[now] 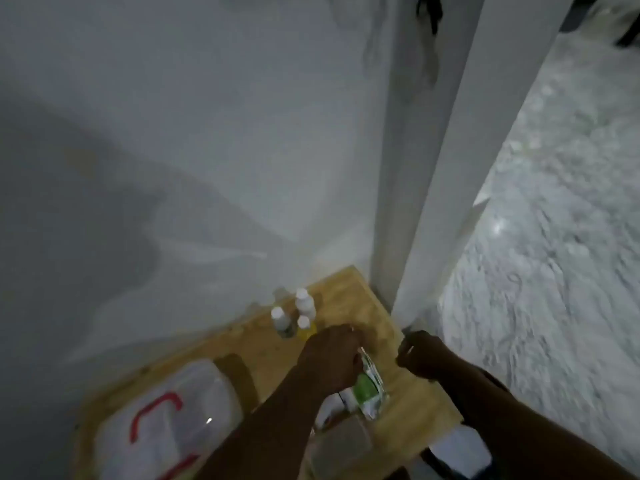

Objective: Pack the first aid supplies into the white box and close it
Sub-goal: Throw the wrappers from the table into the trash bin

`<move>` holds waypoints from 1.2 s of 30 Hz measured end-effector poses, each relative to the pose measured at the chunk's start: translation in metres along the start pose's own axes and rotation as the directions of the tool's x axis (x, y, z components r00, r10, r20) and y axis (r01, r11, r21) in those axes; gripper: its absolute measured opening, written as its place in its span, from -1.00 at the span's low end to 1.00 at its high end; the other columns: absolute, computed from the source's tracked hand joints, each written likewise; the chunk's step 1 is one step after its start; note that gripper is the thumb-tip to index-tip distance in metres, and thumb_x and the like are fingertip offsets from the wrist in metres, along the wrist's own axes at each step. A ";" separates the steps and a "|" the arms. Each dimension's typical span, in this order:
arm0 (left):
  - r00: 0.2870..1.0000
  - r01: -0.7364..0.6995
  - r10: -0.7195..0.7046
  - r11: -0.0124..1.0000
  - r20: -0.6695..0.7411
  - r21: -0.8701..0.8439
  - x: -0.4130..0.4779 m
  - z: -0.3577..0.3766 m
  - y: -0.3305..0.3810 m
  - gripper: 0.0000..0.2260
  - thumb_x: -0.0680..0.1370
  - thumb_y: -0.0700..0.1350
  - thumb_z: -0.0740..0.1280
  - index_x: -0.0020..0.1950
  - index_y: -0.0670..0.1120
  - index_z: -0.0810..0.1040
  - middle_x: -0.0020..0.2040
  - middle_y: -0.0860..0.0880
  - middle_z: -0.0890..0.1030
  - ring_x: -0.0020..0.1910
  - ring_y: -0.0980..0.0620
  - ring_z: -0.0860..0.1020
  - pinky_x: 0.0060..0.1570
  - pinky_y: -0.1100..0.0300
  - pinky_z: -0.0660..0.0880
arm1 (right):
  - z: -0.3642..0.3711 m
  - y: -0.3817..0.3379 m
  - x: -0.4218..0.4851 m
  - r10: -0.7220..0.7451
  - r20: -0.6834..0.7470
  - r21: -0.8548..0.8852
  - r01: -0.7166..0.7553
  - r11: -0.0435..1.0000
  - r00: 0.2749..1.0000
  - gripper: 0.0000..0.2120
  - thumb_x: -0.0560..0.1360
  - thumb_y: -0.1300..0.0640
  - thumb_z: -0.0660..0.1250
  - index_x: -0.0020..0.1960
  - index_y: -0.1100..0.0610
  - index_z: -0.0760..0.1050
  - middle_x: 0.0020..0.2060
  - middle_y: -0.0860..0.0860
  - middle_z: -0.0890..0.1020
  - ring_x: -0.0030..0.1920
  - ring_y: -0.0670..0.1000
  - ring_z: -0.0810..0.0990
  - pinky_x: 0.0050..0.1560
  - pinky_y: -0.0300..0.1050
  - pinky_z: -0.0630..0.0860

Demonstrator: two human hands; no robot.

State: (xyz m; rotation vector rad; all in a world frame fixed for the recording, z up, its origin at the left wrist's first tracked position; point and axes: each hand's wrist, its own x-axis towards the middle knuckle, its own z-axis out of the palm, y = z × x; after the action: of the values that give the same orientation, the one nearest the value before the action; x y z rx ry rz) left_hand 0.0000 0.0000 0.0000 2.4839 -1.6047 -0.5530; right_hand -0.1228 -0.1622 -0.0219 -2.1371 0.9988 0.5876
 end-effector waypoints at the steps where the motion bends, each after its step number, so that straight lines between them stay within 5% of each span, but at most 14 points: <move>1: 1.000 0.017 -0.017 1.000 0.026 -0.004 0.008 0.014 0.001 -0.70 0.55 -0.08 0.25 0.27 -0.06 0.52 0.15 -0.11 0.55 0.16 -0.17 0.53 0.03 0.01 0.48 | 0.012 0.008 0.005 -0.017 0.007 -0.010 0.017 1.000 1.000 -0.69 0.52 0.06 0.34 0.14 0.25 0.59 0.11 0.17 0.65 0.11 0.12 0.62 0.13 -0.05 0.54; 7: 0.968 0.246 -0.245 0.969 0.055 -0.009 0.045 0.059 -0.007 -0.49 0.50 -0.26 0.35 0.43 -0.13 0.34 0.38 -0.17 0.35 0.30 -0.19 0.44 0.10 -0.02 0.50 | 0.062 0.008 0.023 -0.054 -0.074 0.207 0.068 0.976 0.996 -0.72 0.40 -0.04 0.44 -0.05 0.17 0.57 -0.09 0.07 0.67 -0.10 0.03 0.62 -0.10 -0.06 0.53; 10: 0.937 0.334 -0.333 0.942 0.103 0.000 0.055 0.065 -0.013 -0.47 0.51 -0.31 0.34 0.46 -0.14 0.29 0.39 -0.19 0.36 0.30 -0.22 0.44 0.09 -0.05 0.51 | 0.080 0.003 0.032 -0.059 -0.119 0.180 0.080 0.980 0.991 -0.72 0.37 -0.06 0.45 -0.06 0.11 0.56 -0.10 0.03 0.64 -0.10 0.04 0.60 -0.26 -0.12 0.44; 14: 0.928 0.337 -0.342 0.940 0.149 0.056 0.062 0.070 -0.022 -0.52 0.53 -0.31 0.32 0.42 -0.17 0.31 0.25 -0.23 0.49 0.25 -0.22 0.46 0.04 -0.06 0.49 | 0.091 0.004 0.044 -0.029 -0.168 0.134 0.052 0.990 0.985 -0.82 0.36 0.02 0.41 -0.09 0.08 0.58 -0.11 0.01 0.63 -0.08 0.05 0.61 -0.17 -0.07 0.55; 21: 0.900 0.392 -0.394 0.919 0.185 0.046 0.073 0.060 -0.026 -0.72 0.53 -0.23 0.33 0.24 -0.11 0.49 0.21 -0.16 0.50 0.20 -0.18 0.51 0.03 -0.05 0.55 | 0.065 0.023 0.058 -0.130 -0.116 0.133 0.145 0.981 0.985 -0.80 0.43 0.02 0.43 -0.16 0.03 0.41 -0.33 -0.13 0.40 -0.20 0.00 0.46 -0.39 -0.26 0.20; 27: 0.904 0.393 -0.381 0.919 0.193 -0.022 0.075 0.059 -0.025 -0.76 0.50 -0.20 0.35 0.16 -0.09 0.51 0.16 -0.12 0.55 0.13 -0.15 0.56 -0.07 0.02 0.51 | 0.027 0.055 0.057 -0.066 -0.038 0.151 0.071 0.986 0.997 -0.75 0.46 0.08 0.42 -0.32 0.01 0.41 -0.35 -0.06 0.50 -0.31 -0.05 0.49 -0.38 -0.19 0.31; 31: 0.923 0.382 -0.367 0.908 0.117 -0.169 0.083 0.047 -0.013 -0.87 0.51 -0.17 0.32 0.05 -0.05 0.56 0.05 -0.08 0.62 0.02 -0.07 0.60 -0.12 0.08 0.52 | -0.002 0.065 0.042 0.001 -0.130 0.256 0.032 0.966 0.992 -0.58 0.47 0.17 0.42 -0.43 -0.05 0.29 -0.49 -0.12 0.37 -0.44 -0.14 0.35 -0.42 -0.24 0.21; 36: 0.958 0.277 -0.287 0.899 0.020 -0.340 0.110 0.010 0.024 -0.81 0.48 -0.18 0.36 0.07 -0.09 0.65 -0.01 -0.06 0.68 -0.01 -0.08 0.62 -0.14 0.16 0.42 | -0.053 0.083 0.020 0.071 -0.316 0.341 0.044 0.939 0.946 -0.74 0.42 0.20 0.39 -0.40 0.07 0.42 -0.48 -0.03 0.47 -0.39 -0.05 0.45 -0.41 -0.20 0.31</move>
State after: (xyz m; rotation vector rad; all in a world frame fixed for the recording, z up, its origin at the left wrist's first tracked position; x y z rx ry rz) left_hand 0.0162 -0.1081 -0.0278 2.4498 -1.0313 -0.7518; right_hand -0.1705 -0.2499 -0.0328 -1.9433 1.1955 0.0510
